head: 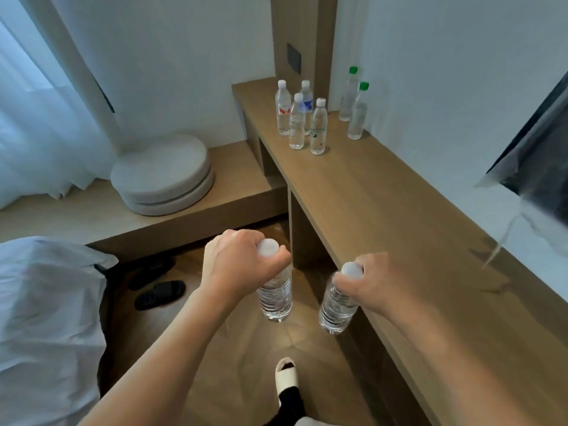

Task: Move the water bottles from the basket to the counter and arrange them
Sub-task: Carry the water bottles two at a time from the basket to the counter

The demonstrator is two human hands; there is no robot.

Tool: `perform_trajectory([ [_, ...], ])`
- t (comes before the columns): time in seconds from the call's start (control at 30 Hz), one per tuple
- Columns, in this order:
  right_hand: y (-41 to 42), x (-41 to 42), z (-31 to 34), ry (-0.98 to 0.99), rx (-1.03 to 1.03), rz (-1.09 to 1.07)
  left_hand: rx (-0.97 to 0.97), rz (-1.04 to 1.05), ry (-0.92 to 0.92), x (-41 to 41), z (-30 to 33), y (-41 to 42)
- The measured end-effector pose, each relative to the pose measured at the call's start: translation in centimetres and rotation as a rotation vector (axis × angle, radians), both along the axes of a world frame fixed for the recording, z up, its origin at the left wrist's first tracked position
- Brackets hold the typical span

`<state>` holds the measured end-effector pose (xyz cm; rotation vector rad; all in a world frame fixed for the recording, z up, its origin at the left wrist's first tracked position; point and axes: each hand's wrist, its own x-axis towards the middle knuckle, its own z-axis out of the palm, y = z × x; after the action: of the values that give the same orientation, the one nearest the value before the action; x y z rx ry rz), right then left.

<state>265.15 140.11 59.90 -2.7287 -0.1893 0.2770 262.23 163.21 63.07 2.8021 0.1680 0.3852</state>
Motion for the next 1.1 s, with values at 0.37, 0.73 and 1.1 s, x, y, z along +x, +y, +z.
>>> perform_trajectory([
  [0.37,-1.4,19.2,1.2,0.061,0.042,-0.214,-0.006,-0.150,0.039,24.3,0.7,-1.0],
  [0.73,-3.0,37.9,0.4,0.040,-0.079,-0.235,0.125,-0.169,0.100,42.5,-0.1,-2.0],
  [1.1,-0.4,48.9,-2.3,0.083,-0.190,-0.367,0.155,-0.303,0.245,56.0,-5.5,-0.4],
])
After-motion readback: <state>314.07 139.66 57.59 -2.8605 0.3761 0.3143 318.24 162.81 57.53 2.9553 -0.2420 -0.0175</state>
